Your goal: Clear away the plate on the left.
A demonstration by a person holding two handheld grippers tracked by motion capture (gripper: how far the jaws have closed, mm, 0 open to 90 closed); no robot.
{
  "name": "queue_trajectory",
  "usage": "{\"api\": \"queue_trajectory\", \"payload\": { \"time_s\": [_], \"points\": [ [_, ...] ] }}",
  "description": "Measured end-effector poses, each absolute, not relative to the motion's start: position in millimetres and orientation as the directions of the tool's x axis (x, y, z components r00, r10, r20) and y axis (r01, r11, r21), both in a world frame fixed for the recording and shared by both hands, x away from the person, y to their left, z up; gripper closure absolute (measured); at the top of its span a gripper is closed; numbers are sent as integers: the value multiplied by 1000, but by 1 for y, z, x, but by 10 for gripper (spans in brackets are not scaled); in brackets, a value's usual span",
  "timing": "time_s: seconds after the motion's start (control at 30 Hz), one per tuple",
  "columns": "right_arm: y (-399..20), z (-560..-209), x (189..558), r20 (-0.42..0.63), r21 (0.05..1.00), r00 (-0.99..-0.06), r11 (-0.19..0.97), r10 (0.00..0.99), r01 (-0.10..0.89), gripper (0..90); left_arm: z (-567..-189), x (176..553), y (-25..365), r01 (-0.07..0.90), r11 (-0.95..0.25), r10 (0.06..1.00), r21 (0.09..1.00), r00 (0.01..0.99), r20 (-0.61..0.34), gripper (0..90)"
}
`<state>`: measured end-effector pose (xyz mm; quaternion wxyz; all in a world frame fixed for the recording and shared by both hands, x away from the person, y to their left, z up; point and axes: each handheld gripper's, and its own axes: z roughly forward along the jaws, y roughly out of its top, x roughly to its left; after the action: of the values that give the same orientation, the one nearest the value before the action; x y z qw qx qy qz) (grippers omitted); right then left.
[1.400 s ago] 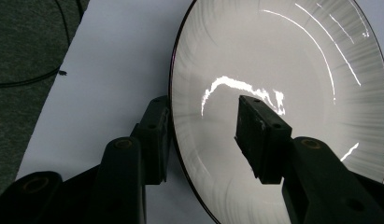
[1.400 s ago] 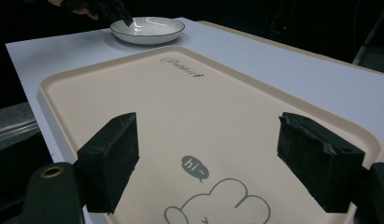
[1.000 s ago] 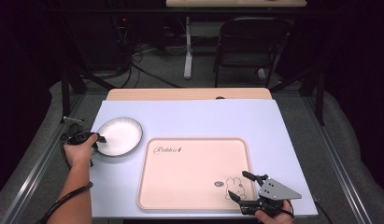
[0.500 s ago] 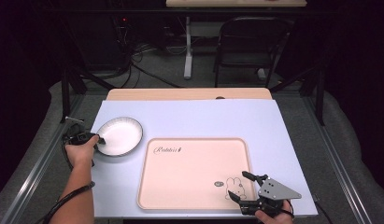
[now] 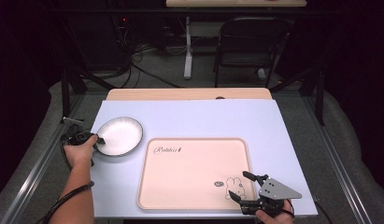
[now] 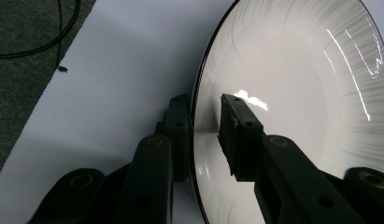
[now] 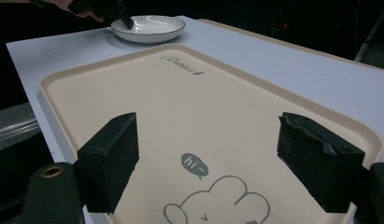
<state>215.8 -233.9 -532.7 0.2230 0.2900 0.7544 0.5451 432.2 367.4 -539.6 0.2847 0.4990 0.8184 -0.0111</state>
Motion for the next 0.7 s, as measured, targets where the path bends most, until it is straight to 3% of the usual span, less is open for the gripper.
{"api": "queue_trajectory", "payload": {
  "time_s": [0.5,0.7],
  "points": [
    [-235,-533,216,-20,951,-728,238,685,199,203,-544,428,372,799,560,708,220,-323,-628,823],
    [-235,-533,216,-18,951,-727,237,686,199,203,-530,430,368,813,525,742,253,-291,-604,845]
  ]
}}
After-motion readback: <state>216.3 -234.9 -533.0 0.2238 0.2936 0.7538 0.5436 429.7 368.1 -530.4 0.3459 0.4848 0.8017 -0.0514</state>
